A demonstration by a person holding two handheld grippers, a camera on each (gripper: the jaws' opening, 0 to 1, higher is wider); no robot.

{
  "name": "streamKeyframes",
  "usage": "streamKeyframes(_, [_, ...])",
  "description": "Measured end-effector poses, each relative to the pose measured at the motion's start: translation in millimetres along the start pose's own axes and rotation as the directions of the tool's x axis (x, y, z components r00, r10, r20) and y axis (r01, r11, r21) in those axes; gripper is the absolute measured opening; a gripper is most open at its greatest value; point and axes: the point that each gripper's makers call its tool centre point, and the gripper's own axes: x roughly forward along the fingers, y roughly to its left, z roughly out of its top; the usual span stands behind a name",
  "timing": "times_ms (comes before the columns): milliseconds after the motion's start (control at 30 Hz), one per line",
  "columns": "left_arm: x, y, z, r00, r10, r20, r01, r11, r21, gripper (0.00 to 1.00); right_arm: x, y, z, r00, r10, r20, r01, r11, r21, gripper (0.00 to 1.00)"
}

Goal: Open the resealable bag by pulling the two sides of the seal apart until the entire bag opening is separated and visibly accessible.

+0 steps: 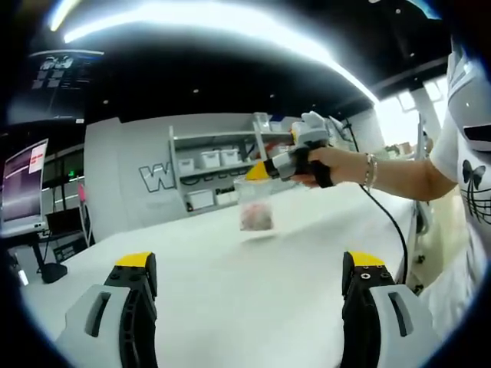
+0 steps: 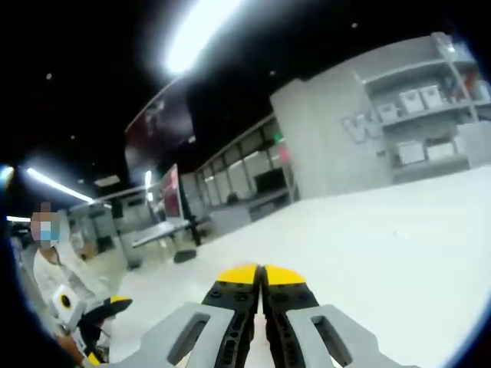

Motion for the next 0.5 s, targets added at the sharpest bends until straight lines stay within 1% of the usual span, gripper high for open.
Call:
streamKeyframes(200, [-1.3, 2.8, -0.8, 1.000, 0.006, 0.002, -0.006, 1.000, -0.001, 1.00, 7.1, -3.8, -0.8, 1.000, -0.006, -0.009, 0.006, 1.000, -0.003, 0.00])
streamKeyframes(500, [-2.5, 5.9, -1.4, 1.000, 0.013, 0.003, -0.013, 1.000, -0.002, 1.00, 19.9, -8.9, 4.6, 1.000, -0.017, -0.014, 0.017, 1.000, -0.013, 0.00])
